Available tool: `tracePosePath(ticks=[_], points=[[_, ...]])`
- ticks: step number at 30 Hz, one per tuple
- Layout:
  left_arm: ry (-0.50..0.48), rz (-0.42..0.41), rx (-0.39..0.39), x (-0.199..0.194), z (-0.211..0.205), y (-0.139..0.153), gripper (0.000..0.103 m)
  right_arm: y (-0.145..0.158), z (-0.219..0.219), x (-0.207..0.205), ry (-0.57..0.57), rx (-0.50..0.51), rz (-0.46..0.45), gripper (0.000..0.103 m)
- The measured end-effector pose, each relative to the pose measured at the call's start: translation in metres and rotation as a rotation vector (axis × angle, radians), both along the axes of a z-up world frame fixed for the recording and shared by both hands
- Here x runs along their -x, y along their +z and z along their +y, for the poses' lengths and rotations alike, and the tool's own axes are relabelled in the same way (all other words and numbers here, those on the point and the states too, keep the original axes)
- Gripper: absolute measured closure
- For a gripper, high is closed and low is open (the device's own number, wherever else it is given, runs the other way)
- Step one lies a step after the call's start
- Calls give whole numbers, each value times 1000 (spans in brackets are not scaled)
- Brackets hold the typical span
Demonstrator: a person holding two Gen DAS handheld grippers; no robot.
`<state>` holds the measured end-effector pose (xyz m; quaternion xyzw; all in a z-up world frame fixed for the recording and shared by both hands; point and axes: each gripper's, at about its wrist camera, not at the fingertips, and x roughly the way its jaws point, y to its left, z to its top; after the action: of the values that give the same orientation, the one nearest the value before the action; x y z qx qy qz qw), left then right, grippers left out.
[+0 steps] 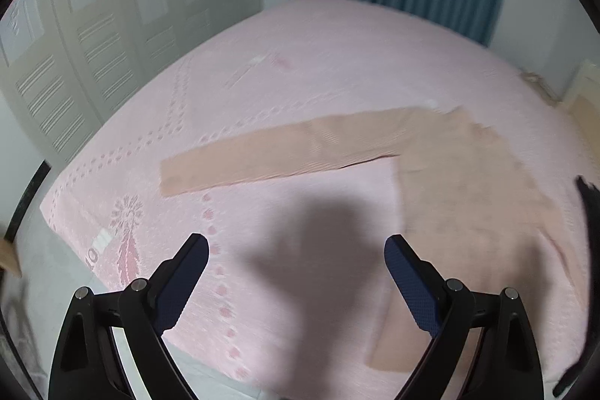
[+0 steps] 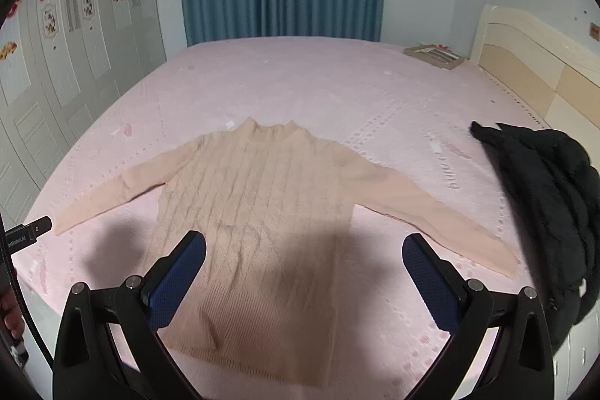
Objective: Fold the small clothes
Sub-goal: 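Reach the left tool to a sweater sleeve cuff and grasp it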
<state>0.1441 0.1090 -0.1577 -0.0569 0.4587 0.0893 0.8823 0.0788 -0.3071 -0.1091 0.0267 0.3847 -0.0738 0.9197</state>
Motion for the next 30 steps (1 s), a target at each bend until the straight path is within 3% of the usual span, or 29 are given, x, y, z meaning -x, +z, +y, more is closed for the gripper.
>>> tracePosePath(ticks=[5,9,14,17,19,26,30], points=[[65,63,6,-35,33,-47,17,-35,-2,-33,8,-48,23,1],[86,82,41,-60,53,-74,17,-62,-4,-57,0,-69,41,1],[171,85,130,-80,87,-107,18,-85,4,-72,3,-65,61,6],[209,84,165,-88,106,-121,26,-94,14,-79,18,-55,69,8],[236,70,187,-94,121,-129,34,-97,20,-81,28,-37,72,10],[318,-33,261,-107,163,-141,36,-110,37,-87,46,-23,87,10],[371,-51,246,-116,175,-146,49,-115,39,-89,49,3,106,10]])
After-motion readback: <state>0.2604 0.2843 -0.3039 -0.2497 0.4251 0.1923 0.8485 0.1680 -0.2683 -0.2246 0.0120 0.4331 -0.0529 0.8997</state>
